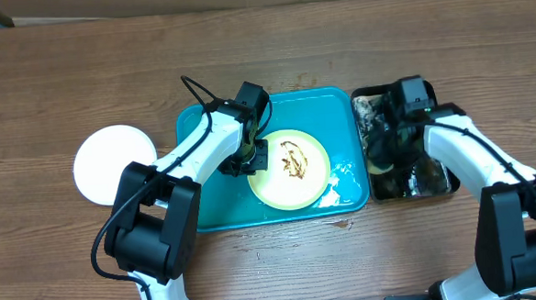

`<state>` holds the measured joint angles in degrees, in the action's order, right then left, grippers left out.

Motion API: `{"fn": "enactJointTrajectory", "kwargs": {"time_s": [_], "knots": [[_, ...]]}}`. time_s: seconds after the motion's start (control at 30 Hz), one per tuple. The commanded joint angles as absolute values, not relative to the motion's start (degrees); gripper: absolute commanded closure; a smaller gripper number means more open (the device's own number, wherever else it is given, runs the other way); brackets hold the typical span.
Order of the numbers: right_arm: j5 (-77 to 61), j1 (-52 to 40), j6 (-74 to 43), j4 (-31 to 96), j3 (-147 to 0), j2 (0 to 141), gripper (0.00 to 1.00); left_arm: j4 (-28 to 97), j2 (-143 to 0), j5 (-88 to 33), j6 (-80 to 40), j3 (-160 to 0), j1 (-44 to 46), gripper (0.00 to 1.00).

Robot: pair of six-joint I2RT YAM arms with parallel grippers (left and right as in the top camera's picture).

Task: Clean dirty plates on tray and stack at the side

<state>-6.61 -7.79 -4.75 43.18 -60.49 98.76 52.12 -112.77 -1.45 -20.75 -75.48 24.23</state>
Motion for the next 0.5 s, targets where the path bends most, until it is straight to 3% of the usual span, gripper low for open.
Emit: {"fn": "enactJointTrajectory", "kwargs": {"time_s": [0.0,0.27,0.47], "knots": [[-2.39,-5.87,-7.55,44.4,-66.41,98.15,0.96,52.45,-113.1,-1.13,-19.94,-74.74,23.92,0.96],[-2.42,-4.75,-8.19,44.23,-63.88,98.28,0.91,52.47,-113.1,-1.13,-19.97,-74.74,23.92,0.96],[-2.5,-4.75,-8.69,34.92,-54.61,98.5,0.9,52.47,-113.1,-1.15,-19.97,-74.74,23.92,0.96]]}}
